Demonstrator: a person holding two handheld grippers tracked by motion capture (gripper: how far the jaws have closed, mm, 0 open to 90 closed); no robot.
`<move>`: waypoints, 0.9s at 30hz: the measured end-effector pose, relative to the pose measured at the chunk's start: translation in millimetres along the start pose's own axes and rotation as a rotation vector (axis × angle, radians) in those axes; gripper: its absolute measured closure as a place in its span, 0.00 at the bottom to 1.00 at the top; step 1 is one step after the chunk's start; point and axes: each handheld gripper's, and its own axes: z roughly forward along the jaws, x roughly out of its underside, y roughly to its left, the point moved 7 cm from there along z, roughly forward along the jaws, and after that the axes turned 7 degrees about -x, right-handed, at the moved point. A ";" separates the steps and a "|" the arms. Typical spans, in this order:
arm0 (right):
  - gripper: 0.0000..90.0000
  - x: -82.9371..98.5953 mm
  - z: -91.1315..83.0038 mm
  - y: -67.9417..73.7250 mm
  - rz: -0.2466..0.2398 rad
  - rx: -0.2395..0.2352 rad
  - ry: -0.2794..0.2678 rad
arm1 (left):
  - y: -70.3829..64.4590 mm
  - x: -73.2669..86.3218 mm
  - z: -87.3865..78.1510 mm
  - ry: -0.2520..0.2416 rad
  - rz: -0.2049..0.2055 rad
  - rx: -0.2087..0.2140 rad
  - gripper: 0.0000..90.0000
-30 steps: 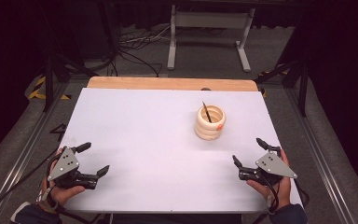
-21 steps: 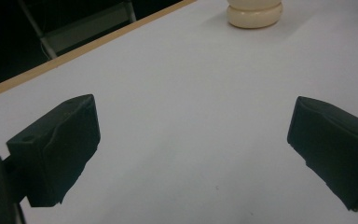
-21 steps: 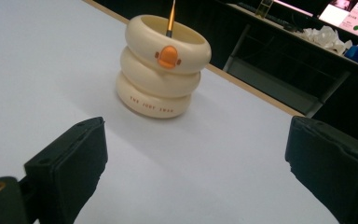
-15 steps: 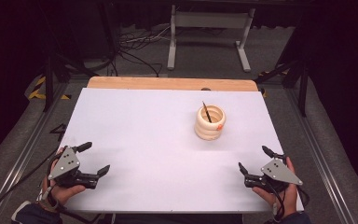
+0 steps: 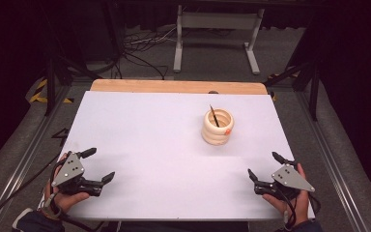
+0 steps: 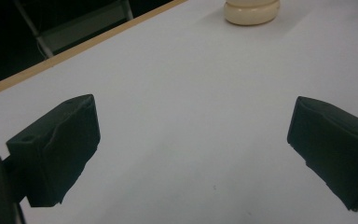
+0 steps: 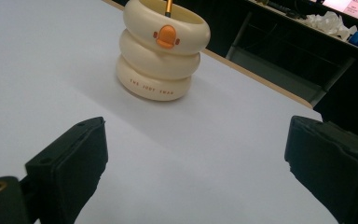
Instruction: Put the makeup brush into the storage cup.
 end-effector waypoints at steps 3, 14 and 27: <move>0.07 -0.2 0.1 1.5 -0.005 0.000 0.005 | -0.1 -0.1 -1.5 0.000 0.002 0.000 0.04; 0.07 -1.7 0.6 1.6 -0.006 -0.005 0.000 | -0.8 0.3 -0.1 0.003 -0.003 0.000 0.04; 0.07 -0.6 3.2 3.6 -0.013 -0.015 0.011 | -1.1 0.8 0.5 0.005 -0.002 0.004 0.04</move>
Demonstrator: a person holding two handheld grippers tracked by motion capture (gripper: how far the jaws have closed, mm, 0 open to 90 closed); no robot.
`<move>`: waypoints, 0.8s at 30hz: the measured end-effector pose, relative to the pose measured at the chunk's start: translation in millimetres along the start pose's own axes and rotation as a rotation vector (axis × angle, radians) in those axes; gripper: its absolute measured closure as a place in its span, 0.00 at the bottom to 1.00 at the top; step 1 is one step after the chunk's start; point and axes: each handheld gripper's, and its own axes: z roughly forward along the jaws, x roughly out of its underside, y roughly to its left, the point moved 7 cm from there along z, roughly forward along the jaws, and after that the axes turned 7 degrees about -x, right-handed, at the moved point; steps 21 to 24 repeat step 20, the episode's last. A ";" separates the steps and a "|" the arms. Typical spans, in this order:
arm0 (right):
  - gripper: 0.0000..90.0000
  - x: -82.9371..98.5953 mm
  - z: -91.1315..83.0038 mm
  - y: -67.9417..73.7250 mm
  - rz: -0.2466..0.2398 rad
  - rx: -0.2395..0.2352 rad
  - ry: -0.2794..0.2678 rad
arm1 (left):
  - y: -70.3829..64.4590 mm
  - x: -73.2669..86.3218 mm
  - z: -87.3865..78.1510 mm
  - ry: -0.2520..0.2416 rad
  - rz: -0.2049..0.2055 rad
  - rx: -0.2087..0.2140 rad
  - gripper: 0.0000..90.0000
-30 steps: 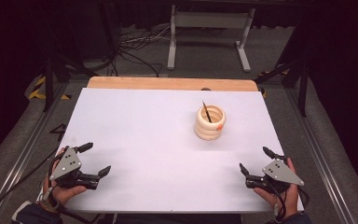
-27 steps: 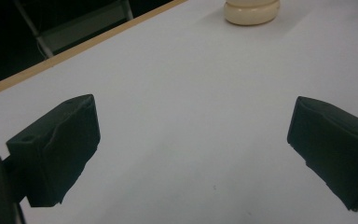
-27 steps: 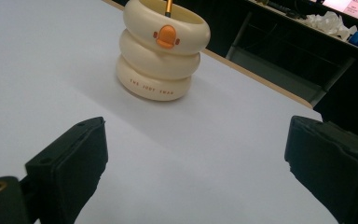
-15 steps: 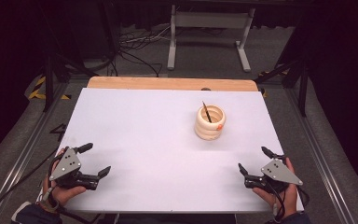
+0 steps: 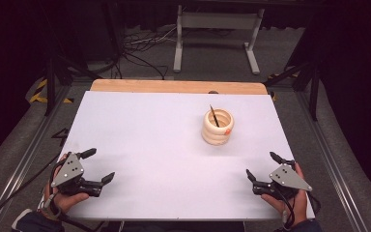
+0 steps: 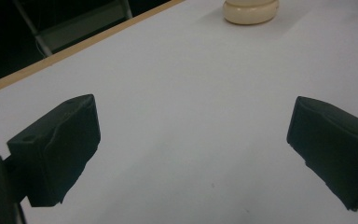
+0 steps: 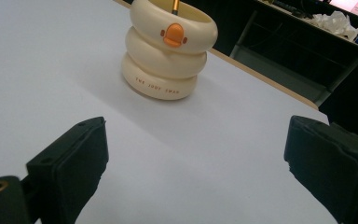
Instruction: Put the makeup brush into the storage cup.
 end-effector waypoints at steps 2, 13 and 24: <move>0.07 -0.1 0.1 0.2 -0.002 -0.001 -0.001 | -0.1 0.0 0.5 0.002 0.002 0.002 0.04; 0.07 -0.1 0.8 1.3 -0.002 -0.014 -0.003 | 0.0 0.3 1.2 0.006 0.002 0.002 0.04; 0.07 0.4 0.3 0.4 0.008 -0.013 -0.003 | -1.2 0.2 3.4 0.011 -0.008 0.011 0.04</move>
